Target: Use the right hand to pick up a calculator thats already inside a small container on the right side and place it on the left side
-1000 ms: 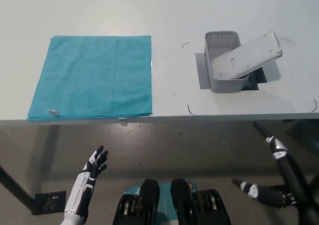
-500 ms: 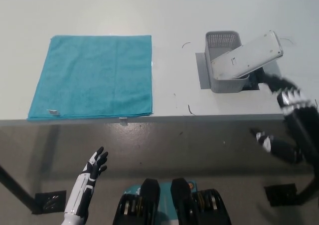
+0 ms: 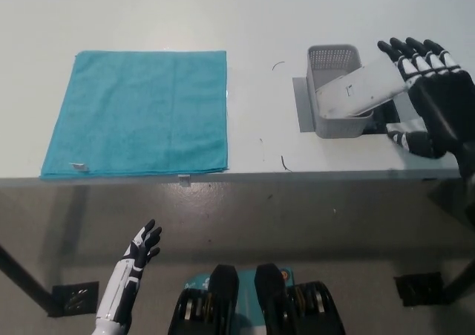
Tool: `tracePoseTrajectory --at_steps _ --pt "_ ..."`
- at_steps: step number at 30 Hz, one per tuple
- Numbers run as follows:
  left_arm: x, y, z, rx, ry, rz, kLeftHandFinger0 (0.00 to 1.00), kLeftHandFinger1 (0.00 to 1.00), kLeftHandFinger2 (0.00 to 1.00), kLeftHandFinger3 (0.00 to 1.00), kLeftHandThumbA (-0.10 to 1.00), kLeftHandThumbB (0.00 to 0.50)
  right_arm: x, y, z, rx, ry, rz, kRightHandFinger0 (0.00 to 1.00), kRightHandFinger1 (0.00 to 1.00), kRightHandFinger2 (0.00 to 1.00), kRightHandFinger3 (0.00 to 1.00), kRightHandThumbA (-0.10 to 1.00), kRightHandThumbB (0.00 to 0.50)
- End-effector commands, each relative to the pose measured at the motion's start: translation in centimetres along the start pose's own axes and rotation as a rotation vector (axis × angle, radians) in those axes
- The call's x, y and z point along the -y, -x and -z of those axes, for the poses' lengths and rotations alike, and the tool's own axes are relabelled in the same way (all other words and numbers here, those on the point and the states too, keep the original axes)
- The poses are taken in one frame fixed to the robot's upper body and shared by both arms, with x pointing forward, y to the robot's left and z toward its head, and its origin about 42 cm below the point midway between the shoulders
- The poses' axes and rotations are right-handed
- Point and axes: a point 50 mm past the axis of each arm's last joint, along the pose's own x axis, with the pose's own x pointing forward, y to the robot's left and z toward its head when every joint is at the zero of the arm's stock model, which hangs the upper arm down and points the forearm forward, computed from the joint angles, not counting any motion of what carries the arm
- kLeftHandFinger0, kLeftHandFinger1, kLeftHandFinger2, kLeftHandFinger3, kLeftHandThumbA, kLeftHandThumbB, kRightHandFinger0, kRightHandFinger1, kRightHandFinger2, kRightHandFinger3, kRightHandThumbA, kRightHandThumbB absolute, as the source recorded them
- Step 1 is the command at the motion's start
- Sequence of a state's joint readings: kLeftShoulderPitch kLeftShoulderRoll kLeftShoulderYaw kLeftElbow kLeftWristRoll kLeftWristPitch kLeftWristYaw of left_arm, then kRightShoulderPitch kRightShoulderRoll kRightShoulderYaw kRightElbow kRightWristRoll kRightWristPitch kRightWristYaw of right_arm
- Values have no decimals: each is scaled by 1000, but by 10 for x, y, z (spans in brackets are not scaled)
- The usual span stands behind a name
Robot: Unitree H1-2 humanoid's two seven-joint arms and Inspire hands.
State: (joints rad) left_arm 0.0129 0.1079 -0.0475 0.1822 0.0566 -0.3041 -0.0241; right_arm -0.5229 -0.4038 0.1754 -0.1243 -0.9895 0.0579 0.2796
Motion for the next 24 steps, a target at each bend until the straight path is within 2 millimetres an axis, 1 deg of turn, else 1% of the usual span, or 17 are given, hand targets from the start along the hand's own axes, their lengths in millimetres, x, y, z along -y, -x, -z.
tracePoseTrajectory --at_steps 1,9,14,17,24 --pt "-11 -4 -11 106 -22 6 1000 1000 1000 1000 1000 0 24 -34 21 -115 228 -25 1000 1000 1000 1000 980 451" --pt "-11 -5 -9 114 -27 12 1000 1000 1000 1000 1000 0 10 -54 30 -151 252 -86 1000 1000 1000 1000 1000 471" --pt "-11 -5 -9 114 -25 7 1000 1000 1000 1000 1000 0 4 -67 33 -152 265 -99 1000 1000 1000 1000 1000 480" --pt "-11 -6 -9 114 -26 11 1000 1000 1000 1000 1000 0 1 -71 34 -155 272 -99 1000 1000 1000 1000 1000 486" --pt "-11 -6 -9 110 -34 21 1000 1000 1000 1000 1000 0 -4 -83 26 -148 285 -101 1000 1000 1000 1000 1000 495"
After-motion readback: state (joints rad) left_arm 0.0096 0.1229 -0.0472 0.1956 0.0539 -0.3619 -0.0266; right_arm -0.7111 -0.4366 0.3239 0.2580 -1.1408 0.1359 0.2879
